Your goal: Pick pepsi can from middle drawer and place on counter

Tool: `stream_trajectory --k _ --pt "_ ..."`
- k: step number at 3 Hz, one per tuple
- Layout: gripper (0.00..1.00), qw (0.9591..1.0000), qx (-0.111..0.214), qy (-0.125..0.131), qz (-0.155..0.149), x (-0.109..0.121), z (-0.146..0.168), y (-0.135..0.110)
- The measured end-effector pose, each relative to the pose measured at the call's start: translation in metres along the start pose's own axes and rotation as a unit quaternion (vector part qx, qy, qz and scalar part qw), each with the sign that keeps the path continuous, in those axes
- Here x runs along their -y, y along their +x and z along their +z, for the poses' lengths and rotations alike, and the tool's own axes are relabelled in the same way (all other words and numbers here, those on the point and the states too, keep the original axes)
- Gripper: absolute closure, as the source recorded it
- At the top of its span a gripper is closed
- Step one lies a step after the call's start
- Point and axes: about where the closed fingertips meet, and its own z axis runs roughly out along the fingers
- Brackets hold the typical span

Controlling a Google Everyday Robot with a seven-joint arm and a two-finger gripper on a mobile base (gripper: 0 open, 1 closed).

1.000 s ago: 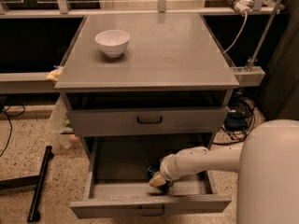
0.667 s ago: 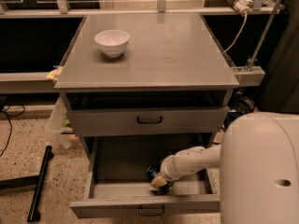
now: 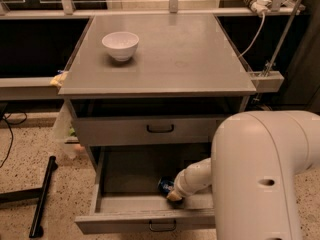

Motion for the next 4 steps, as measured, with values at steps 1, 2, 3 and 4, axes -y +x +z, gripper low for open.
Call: stream_trajectory --k 1,2,3,4 --pt "0.77 0.9999 0.008 0.004 -0.011 0.008 -0.021 -0.012" --pt "0.99 0.9983 0.057 -0.011 -0.003 0.022 -0.069 -0.046" --pt "1.0 0.9931 0.116 -0.013 -0.009 0.042 -0.151 -0.081" --pt "1.0 0.9934 0.108 -0.035 -0.015 0.033 -0.164 -0.061"
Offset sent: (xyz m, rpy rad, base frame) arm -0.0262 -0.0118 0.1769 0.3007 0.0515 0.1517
